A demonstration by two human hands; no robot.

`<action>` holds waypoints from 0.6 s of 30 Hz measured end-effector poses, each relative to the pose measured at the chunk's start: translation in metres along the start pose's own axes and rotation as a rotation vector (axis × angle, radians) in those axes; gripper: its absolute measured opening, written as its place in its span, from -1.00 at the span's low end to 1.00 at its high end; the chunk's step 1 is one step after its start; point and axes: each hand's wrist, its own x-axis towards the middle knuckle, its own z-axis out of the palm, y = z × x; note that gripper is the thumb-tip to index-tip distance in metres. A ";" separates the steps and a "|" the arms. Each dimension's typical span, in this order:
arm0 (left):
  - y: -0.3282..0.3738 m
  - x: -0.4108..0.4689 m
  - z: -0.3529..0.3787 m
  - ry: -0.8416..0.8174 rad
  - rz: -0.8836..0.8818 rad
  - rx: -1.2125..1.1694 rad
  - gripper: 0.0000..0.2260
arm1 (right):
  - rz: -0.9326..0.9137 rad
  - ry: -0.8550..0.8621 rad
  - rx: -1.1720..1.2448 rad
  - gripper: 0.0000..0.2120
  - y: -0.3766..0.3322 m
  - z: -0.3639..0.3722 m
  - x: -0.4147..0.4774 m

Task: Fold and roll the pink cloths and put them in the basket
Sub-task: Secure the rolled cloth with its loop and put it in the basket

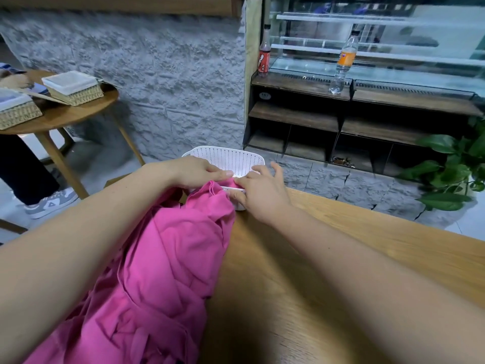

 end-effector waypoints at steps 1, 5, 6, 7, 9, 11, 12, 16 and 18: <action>0.000 -0.003 0.000 0.016 -0.009 -0.025 -0.34 | 0.001 0.016 0.006 -0.03 -0.002 0.002 -0.003; 0.001 -0.022 0.005 0.145 -0.006 -0.119 -0.43 | 0.038 0.180 0.201 -0.35 -0.015 0.006 -0.020; 0.001 -0.029 0.006 0.170 0.010 -0.117 -0.44 | 0.017 0.206 0.254 -0.39 -0.020 0.004 -0.025; 0.001 -0.037 0.007 0.189 0.034 -0.105 -0.46 | -0.022 0.223 0.297 -0.42 -0.026 0.001 -0.030; 0.000 -0.054 0.010 0.221 0.077 -0.068 -0.54 | -0.086 0.229 0.377 -0.41 -0.039 -0.006 -0.042; -0.004 -0.073 0.012 0.245 0.094 -0.066 -0.67 | -0.094 0.202 0.436 -0.37 -0.048 -0.009 -0.051; -0.006 -0.083 0.013 0.252 0.102 -0.079 -0.72 | -0.087 0.193 0.429 -0.36 -0.052 -0.009 -0.054; -0.021 -0.117 0.018 0.290 0.185 -0.075 -0.81 | -0.056 0.299 0.351 -0.64 -0.059 -0.008 -0.065; -0.023 -0.126 0.021 0.335 0.180 -0.056 -0.86 | -0.026 0.382 0.375 -0.71 -0.061 -0.014 -0.071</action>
